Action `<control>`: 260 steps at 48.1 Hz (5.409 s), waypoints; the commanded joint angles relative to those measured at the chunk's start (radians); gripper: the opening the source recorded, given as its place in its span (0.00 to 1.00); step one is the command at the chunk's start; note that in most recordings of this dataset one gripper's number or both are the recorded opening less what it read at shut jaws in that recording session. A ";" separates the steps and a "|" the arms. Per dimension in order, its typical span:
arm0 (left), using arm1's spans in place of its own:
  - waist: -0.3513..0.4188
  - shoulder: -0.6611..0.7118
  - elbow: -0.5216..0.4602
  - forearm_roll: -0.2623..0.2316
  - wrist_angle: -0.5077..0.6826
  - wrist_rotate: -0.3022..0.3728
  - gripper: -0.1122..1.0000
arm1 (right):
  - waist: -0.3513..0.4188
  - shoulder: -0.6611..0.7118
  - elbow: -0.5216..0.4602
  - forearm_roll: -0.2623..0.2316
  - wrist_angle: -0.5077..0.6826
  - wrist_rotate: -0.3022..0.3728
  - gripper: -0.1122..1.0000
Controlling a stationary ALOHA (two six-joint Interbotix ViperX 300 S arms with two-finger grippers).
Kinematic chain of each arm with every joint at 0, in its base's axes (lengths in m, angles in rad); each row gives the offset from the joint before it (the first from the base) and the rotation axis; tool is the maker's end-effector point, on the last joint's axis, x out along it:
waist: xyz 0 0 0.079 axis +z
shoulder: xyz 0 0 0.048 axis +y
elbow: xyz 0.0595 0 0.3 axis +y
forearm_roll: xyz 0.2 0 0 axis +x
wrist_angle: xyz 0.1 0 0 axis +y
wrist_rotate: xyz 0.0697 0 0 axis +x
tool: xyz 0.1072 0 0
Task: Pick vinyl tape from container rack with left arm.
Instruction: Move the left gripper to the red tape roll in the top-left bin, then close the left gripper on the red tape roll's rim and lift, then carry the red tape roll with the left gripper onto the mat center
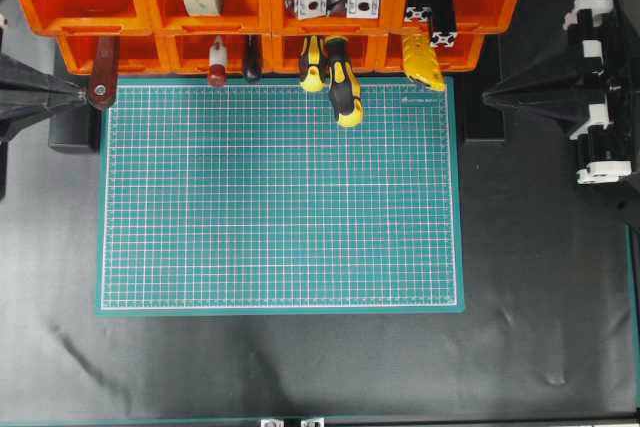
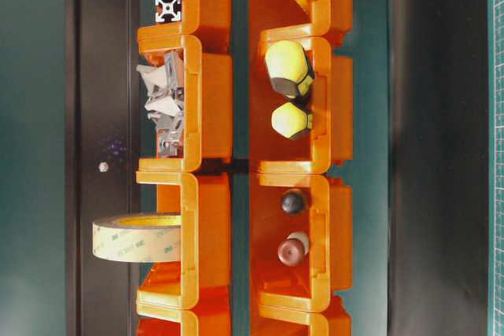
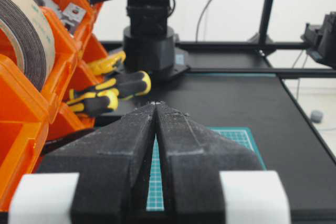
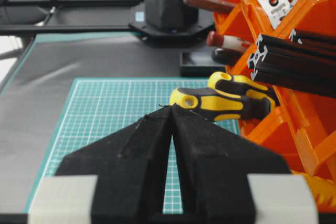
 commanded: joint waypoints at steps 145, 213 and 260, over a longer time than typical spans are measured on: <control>0.290 0.552 -1.014 0.094 1.634 0.235 0.30 | 0.006 -0.046 -0.046 0.008 0.098 0.083 0.11; -0.244 0.900 -0.885 0.089 1.132 0.121 0.28 | 0.015 -0.126 -0.055 0.005 0.064 0.081 0.11; -0.206 1.028 -0.865 0.089 0.962 0.121 0.28 | 0.029 -0.126 -0.051 0.005 0.052 0.086 0.11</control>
